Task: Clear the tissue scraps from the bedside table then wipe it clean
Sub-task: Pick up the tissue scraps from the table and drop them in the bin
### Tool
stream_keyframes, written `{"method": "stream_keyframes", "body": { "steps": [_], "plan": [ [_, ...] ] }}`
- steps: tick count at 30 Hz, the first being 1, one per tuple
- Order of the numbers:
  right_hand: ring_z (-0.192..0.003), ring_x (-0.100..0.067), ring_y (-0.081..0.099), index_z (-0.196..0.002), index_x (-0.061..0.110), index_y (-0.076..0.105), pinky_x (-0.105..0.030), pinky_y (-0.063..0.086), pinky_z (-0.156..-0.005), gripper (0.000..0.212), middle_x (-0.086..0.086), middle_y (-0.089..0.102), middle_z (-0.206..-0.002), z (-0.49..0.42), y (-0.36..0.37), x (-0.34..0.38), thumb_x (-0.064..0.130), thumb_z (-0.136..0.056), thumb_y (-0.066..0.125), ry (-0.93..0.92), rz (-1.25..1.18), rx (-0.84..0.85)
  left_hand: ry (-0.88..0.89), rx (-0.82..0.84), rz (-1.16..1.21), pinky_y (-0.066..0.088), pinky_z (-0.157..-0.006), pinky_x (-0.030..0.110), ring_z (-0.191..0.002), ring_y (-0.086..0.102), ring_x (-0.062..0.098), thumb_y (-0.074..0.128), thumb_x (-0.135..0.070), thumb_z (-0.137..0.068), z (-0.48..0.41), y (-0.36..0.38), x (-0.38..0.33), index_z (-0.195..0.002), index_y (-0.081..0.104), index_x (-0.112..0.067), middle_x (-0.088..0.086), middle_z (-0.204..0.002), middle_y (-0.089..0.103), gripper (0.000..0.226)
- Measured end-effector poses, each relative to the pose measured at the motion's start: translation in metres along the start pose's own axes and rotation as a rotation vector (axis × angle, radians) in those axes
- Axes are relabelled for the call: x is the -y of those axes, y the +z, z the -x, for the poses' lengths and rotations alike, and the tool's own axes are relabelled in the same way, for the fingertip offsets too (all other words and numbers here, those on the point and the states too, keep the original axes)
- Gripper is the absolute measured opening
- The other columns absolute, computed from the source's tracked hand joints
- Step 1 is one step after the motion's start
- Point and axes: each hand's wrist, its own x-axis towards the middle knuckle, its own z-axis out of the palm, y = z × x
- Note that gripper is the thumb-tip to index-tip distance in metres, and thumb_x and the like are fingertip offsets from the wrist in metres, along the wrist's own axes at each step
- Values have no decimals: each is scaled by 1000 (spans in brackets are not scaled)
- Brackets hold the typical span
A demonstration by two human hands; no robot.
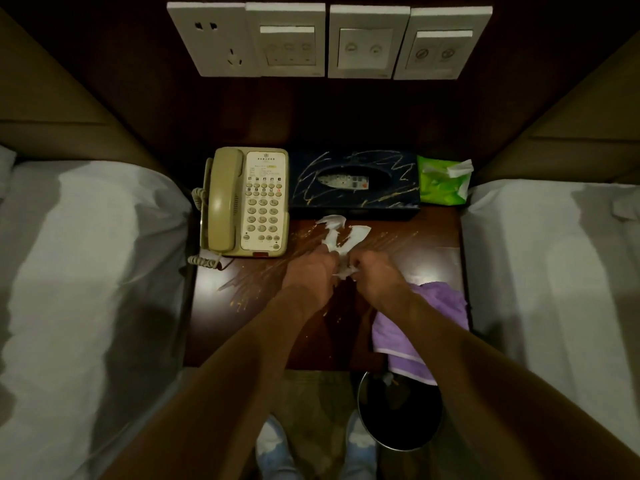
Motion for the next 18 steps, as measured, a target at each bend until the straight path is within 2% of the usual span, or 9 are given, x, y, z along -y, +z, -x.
{"method": "stream_keyframes", "body": {
  "steps": [2,5,9,12,16,18],
  "plan": [
    [-103,-25,63,-120,23,64,-35,53,-94,37,-5,65,-116,2,-3,-1,0,-91,62,10,-6,8,-25,12,-25,49,-85,34,-107,61,24,66,-20,-97,-1,-5,-2,-116,59,-22,3,-119,62,20],
    [-96,-24,62,-102,30,61,-34,54,-85,33,-1,63,-104,9,-3,-2,0,-89,63,-33,-37,-113,-22,3,-42,49,-85,34,-105,63,24,67,-22,-95,-4,-8,-4,-114,59,-22,4,-115,66,20],
    [-88,-20,57,-109,23,66,-28,46,-76,30,2,56,-96,17,-6,-5,0,-89,63,-41,-112,-223,-21,-34,39,48,-84,34,-106,63,26,64,-27,-97,-6,-6,-6,-125,54,-23,5,-115,65,29],
    [-85,-23,61,-100,23,66,-30,48,-72,28,1,58,-92,22,-10,-6,0,-85,63,6,-149,-310,-89,-33,168,55,-88,36,-100,64,20,66,-26,-96,-8,-9,-5,-111,61,-31,-1,-106,68,17],
    [-85,-22,65,-97,25,68,-32,54,-73,27,1,66,-92,23,-16,-9,1,-84,64,27,-219,-353,-158,-30,394,57,-75,27,-81,67,9,72,-20,-93,-8,-13,-3,-99,68,-29,-6,-90,72,12],
    [-85,-19,66,-103,24,67,-26,53,-71,27,4,66,-94,24,-21,-11,4,-85,69,-47,-284,-373,-165,-75,517,52,-68,19,-78,67,8,74,-15,-90,-9,-18,-6,-100,72,-24,-6,-89,73,13]
  ]
}}
